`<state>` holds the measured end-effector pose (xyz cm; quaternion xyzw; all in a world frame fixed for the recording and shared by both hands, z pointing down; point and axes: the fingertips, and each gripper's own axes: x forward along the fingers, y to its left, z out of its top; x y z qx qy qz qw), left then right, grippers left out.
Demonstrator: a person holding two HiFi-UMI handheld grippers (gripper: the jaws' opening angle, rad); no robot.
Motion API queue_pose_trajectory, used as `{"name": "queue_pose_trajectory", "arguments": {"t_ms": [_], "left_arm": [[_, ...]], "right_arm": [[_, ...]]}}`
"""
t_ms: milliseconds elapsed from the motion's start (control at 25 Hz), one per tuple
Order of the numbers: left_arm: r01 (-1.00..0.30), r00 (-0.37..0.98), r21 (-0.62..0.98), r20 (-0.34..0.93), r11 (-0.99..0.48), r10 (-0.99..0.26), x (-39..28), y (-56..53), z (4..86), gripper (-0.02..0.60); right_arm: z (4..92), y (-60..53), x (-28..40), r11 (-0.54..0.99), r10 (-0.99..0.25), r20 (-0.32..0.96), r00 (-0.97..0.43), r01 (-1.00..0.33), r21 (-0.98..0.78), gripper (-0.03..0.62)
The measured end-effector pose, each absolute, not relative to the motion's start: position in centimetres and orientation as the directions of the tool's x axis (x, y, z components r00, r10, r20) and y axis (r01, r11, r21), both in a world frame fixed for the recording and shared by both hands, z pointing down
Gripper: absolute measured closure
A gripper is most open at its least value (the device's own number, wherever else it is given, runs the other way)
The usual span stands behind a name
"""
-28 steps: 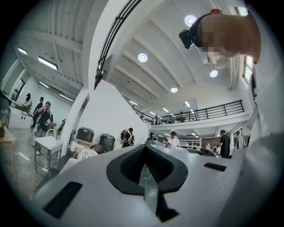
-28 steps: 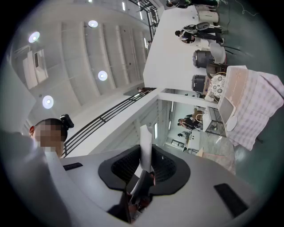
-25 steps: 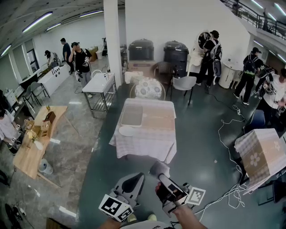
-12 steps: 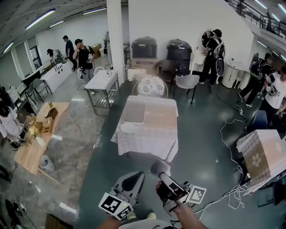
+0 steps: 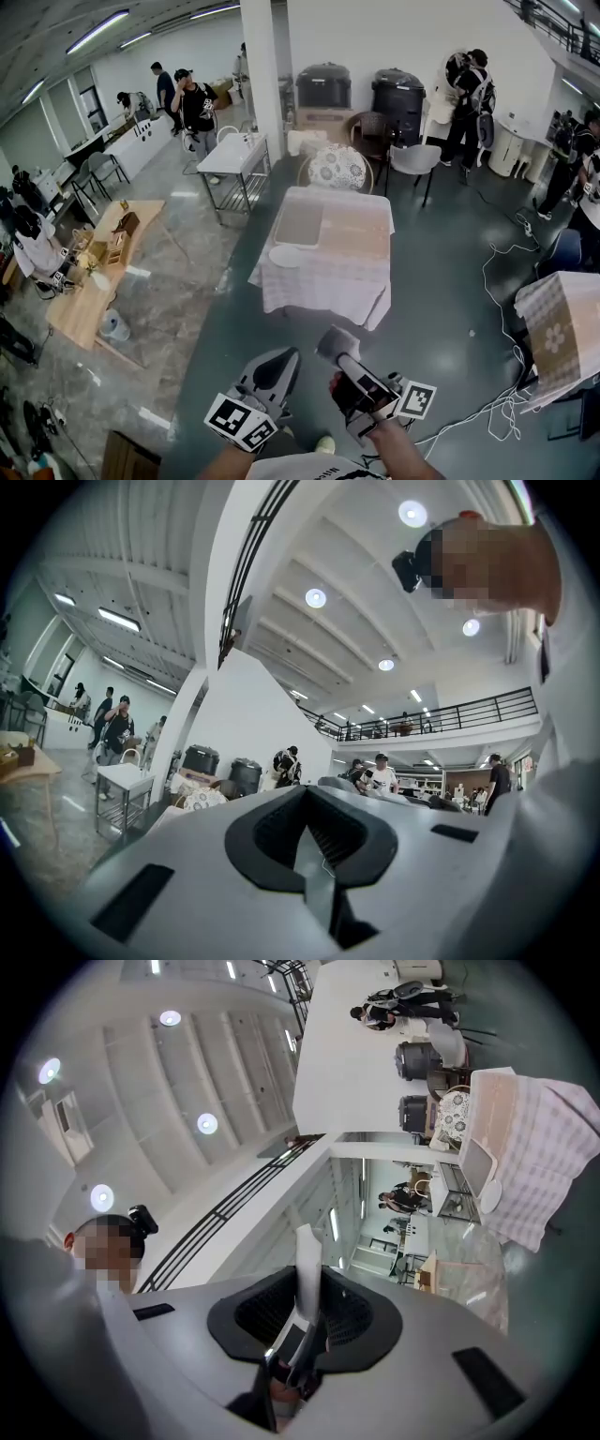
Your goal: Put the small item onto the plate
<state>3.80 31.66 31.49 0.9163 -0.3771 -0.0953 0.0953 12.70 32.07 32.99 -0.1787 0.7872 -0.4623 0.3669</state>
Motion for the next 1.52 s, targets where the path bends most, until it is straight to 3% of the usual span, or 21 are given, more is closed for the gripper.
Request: {"name": "queue_pose_trajectory", "arguments": {"t_ms": [440,1040,1520], "left_arm": [[-0.689,0.682,0.256,-0.087,-0.678,-0.726,1.6,25.7,32.6,0.575],[-0.636,0.738,0.237,-0.09,-0.734,-0.668,-5.2,9.3,34.1,0.575],[-0.642,0.735,0.266,-0.057,-0.72,-0.676,-5.8,1.3,37.9,0.575]], "right_arm": [[34.1,26.1,10.4,0.484,-0.619,-0.38,-0.687,0.047,-0.874,0.511],[36.7,10.1,3.1,0.449,-0.676,-0.292,-0.677,-0.064,-0.891,0.511],[42.4,0.9,2.6,0.364,-0.703,-0.176,-0.689,-0.135,-0.922,0.511]]}}
